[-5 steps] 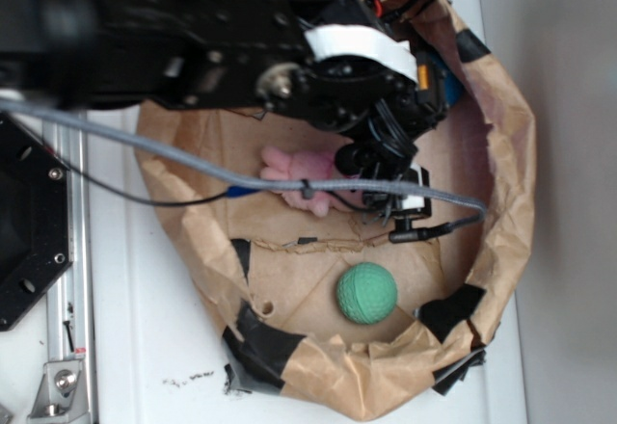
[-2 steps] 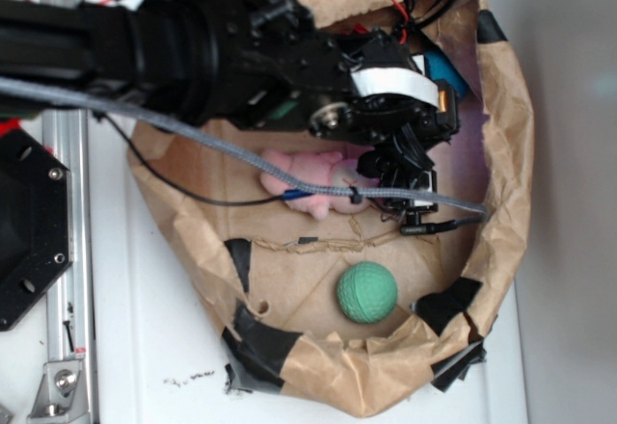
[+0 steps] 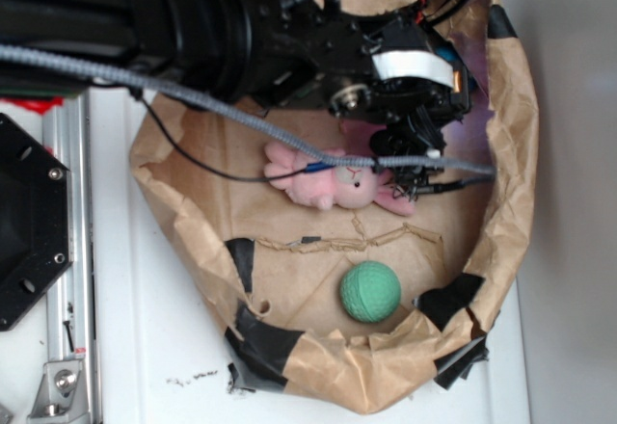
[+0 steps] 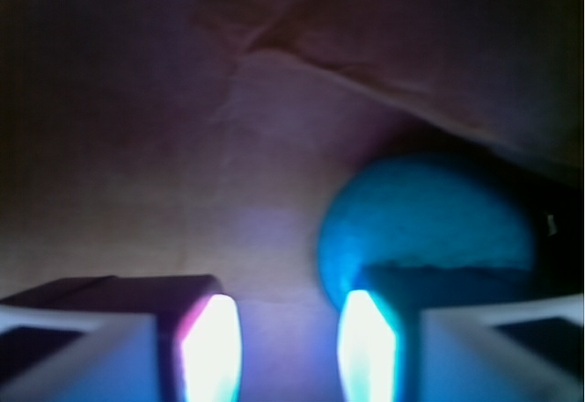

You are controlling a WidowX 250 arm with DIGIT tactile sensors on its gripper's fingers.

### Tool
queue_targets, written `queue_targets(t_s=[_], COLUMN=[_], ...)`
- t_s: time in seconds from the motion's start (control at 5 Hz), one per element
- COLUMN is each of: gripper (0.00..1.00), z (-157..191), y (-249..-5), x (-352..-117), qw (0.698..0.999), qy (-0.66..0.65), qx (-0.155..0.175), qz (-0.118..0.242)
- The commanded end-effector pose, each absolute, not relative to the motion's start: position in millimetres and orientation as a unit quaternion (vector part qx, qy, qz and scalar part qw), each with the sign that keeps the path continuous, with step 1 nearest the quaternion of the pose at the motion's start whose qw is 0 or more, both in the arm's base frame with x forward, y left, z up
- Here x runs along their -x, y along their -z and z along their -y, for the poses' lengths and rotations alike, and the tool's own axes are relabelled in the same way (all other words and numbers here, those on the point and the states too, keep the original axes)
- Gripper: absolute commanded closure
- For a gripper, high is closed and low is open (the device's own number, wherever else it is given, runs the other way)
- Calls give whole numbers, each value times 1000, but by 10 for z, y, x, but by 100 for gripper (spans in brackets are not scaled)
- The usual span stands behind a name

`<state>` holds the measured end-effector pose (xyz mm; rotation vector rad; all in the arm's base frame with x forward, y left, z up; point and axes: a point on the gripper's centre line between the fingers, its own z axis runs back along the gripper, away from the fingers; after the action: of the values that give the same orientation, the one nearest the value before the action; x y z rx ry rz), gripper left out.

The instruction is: Grab the blue ball.

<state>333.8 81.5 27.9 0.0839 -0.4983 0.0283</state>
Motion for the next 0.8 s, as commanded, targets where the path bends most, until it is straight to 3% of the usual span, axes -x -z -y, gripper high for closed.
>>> queue_targets(t_s=[0.0, 0.2, 0.6], gripper=[100, 100, 100], z=[-850, -417, -69], y=[-600, -1037, -1426], x=[-3385, -3277, -3015], qw=[969, 969, 969], qy=[-43, -3, 33], qx=[13, 44, 65], qz=[242, 245, 236])
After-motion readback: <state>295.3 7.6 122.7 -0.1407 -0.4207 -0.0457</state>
